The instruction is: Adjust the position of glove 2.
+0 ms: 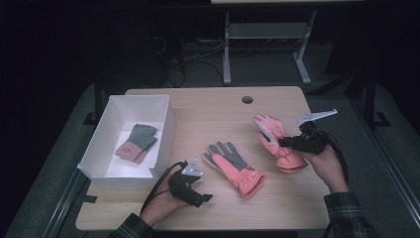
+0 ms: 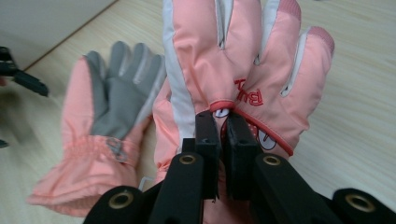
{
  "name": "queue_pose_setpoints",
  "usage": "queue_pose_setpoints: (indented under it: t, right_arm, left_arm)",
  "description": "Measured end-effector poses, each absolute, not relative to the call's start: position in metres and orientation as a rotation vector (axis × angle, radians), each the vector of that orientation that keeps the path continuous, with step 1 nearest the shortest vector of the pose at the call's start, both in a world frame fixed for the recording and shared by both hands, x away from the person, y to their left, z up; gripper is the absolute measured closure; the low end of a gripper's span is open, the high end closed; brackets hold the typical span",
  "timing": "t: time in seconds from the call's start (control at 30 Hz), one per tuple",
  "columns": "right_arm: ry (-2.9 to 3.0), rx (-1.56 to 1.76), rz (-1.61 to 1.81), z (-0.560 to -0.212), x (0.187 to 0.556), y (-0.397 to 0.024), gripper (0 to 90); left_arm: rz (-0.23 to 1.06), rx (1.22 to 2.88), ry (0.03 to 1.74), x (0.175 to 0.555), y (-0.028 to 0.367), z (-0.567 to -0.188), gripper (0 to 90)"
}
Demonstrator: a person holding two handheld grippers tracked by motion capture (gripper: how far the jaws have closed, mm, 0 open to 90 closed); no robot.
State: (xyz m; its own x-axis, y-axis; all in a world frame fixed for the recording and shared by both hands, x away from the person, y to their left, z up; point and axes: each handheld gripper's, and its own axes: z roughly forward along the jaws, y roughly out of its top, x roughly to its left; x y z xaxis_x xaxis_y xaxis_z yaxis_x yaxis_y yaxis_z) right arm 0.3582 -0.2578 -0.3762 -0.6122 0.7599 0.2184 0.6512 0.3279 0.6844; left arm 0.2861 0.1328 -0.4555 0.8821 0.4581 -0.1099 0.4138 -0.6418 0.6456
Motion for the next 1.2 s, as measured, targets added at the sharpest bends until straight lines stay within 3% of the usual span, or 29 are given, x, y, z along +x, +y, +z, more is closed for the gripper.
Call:
queue_pose_setpoints:
  t: [0.6,1.2]
  right_arm:
    - [2.582,1.081,1.201,-0.355,0.353,-0.189,85.5]
    - [2.709,0.990,1.102,-0.368,0.348,-0.140,85.2]
  left_arm:
    - [0.094,2.344,0.628,0.287,0.134,-0.455,17.3]
    - [0.091,2.344,0.624,0.286,0.133,-0.455,17.3]
